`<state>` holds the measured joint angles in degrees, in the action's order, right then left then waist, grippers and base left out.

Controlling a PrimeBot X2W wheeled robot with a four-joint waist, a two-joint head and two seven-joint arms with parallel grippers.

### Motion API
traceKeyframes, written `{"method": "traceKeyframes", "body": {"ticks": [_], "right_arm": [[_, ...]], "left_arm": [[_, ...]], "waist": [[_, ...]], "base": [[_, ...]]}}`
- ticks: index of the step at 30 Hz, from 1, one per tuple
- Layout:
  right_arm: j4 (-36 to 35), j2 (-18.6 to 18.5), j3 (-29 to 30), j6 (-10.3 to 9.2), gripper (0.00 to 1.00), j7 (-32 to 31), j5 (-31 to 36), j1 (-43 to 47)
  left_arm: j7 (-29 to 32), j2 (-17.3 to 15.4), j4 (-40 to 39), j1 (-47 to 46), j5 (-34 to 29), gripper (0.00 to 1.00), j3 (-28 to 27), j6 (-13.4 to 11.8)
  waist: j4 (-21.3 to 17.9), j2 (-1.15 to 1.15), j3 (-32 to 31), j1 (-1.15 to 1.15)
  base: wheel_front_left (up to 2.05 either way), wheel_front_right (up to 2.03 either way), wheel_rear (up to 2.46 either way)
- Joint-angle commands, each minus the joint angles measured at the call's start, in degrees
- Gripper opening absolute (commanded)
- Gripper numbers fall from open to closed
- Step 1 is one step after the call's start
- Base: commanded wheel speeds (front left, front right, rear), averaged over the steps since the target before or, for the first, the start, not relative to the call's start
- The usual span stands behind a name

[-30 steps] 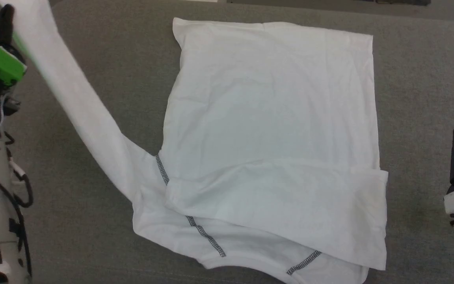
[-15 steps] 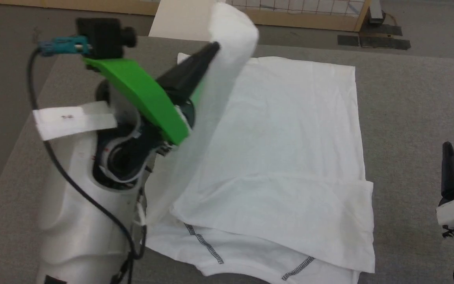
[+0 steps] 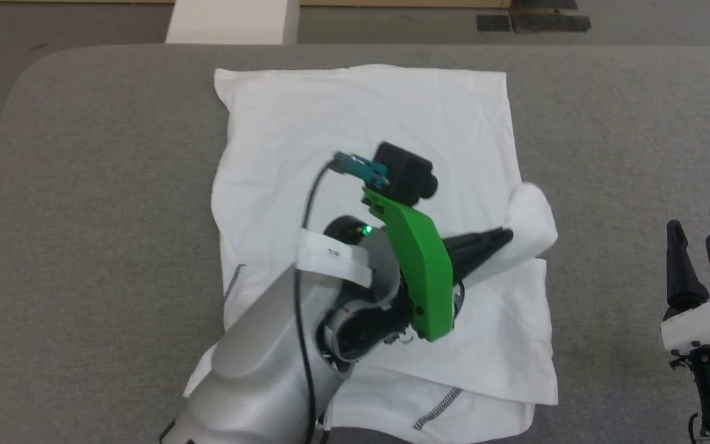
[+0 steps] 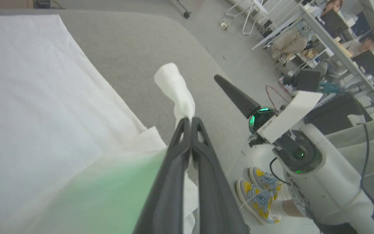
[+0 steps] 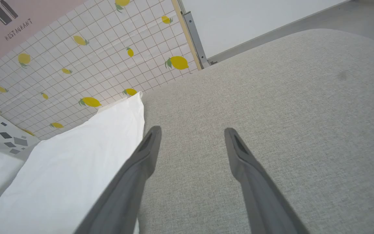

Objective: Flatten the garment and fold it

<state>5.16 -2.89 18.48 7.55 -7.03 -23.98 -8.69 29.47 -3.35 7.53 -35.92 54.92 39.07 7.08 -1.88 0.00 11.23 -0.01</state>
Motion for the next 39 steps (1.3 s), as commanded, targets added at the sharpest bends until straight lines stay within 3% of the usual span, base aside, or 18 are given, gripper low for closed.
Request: {"method": "traceKeyframes", "body": {"ticks": [1,6,12,13,14,15,19,22,32,35,39], "right_arm": [[0.3,0.0,-0.3,-0.06,1.0,0.5,-0.4,-1.0],[1.0,0.0,-1.0,-0.06,1.0,1.3,-0.9,-1.6],[1.9,0.0,-1.1,-0.06,1.0,2.1,-1.1,-1.8],[2.0,0.0,-1.0,-0.06,1.0,2.2,-1.1,-1.8],[2.1,0.0,-0.9,-0.06,1.0,2.3,-1.0,-1.7],[2.3,0.0,-0.9,-0.06,1.0,2.3,-1.0,-1.7],[2.6,0.0,-0.8,-0.06,1.0,2.1,-0.5,-1.6],[2.4,0.0,-1.0,-0.06,1.0,1.7,-0.1,-1.5],[0.5,0.0,-4.5,-0.06,1.0,-1.5,2.0,-1.0],[-0.1,0.0,-5.7,-0.06,1.0,-2.3,2.5,-1.0],[-0.6,0.0,-6.9,-0.06,1.0,-3.0,2.9,-1.1]], "left_arm": [[-0.8,0.2,1.8,-1.3,-0.9,0.0,1.4,0.4],[-2.5,-0.4,10.2,-3.3,-3.4,0.0,9.0,0.4],[-4.1,-0.6,17.2,-4.5,-1.1,0.0,15.3,0.4],[-4.4,-0.6,17.7,-4.7,-0.3,0.13,15.7,0.4],[-4.8,-0.5,18.2,-5.1,0.5,0.93,16.2,0.4],[-4.9,-0.5,18.4,-5.4,1.3,1.0,16.7,0.4],[-6.5,-0.4,17.0,-7.3,5.8,1.0,16.4,0.4],[-10.7,-1.3,14.1,-8.5,10.2,1.0,12.9,0.4],[-33.9,-12.1,16.2,-8.7,9.4,1.0,-2.1,-0.2],[-40.4,-16.1,17.1,-6.6,6.9,1.0,-5.4,-2.2],[-44.0,-20.9,16.5,-1.8,1.3,1.0,-8.9,-7.5]], "waist": [[-2.1,0.0,2.0,0.01],[-3.8,0.0,3.8,0.01],[-4.2,0.0,4.8,0.01],[-4.1,0.0,4.8,0.01],[-3.8,0.0,4.7,0.01],[-3.6,0.0,4.6,0.01],[-2.0,0.0,3.3,0.01],[-0.9,0.0,2.0,0.01],[1.8,0.0,-1.8,0.01],[2.1,0.0,-2.4,0.01],[2.4,0.0,-2.9,0.01]], "base": [[0.0,0.0,0.0],[0.0,0.0,0.0],[0.0,0.0,0.0],[0.0,0.0,0.0],[0.0,0.0,0.0],[0.0,0.0,0.0],[0.0,0.0,0.0],[0.0,0.0,0.0],[0.0,0.0,0.0],[0.0,0.0,0.0],[0.0,0.0,0.0]]}}
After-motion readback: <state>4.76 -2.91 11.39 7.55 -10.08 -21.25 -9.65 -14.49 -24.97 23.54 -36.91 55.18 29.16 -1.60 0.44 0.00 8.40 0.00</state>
